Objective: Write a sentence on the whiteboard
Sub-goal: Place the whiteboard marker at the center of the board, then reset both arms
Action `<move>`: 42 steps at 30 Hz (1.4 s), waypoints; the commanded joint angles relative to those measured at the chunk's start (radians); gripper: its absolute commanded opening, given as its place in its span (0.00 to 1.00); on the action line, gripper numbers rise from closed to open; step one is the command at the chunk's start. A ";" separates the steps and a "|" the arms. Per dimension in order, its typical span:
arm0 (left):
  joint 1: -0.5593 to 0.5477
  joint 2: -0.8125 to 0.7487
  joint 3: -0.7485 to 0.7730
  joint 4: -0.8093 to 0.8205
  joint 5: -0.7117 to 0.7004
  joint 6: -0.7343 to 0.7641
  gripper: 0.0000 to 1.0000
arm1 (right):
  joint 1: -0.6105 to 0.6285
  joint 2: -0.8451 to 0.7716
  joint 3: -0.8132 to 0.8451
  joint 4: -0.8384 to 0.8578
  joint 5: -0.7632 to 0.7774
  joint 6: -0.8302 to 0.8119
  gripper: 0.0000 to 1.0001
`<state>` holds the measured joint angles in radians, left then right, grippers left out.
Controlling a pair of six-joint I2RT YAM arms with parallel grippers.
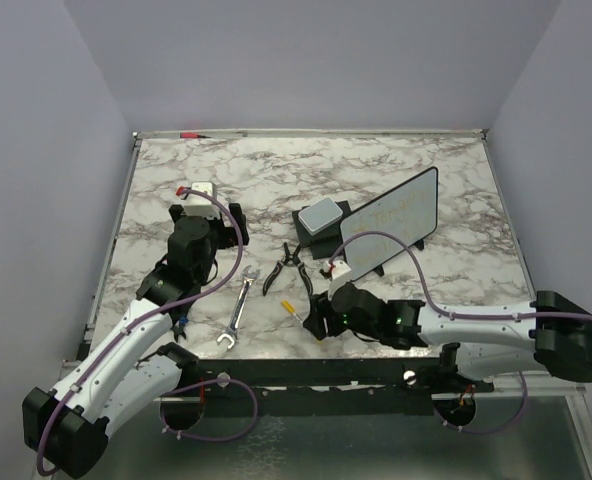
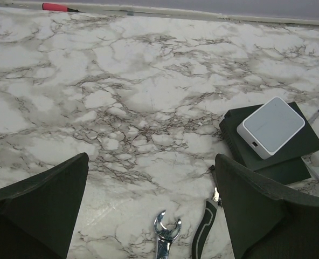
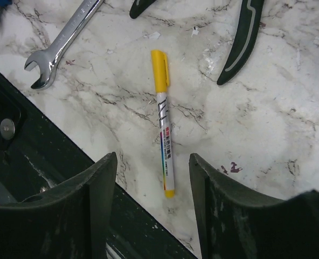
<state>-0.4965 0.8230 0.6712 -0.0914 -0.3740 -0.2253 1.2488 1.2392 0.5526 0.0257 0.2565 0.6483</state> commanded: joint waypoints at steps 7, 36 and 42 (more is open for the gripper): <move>0.007 0.009 0.022 0.016 0.035 -0.014 0.99 | 0.003 -0.081 0.279 -0.174 0.226 -0.247 1.00; 0.231 0.037 0.157 0.016 -0.044 0.071 0.99 | -1.154 -0.442 0.190 -0.065 0.027 -0.403 1.00; 0.232 -0.008 0.129 0.018 -0.108 0.085 0.99 | -1.154 -0.685 -0.065 0.156 0.050 -0.482 1.00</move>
<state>-0.2695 0.8448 0.8001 -0.0830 -0.3954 -0.1764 0.0978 0.6552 0.5823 0.0345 0.2565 0.2321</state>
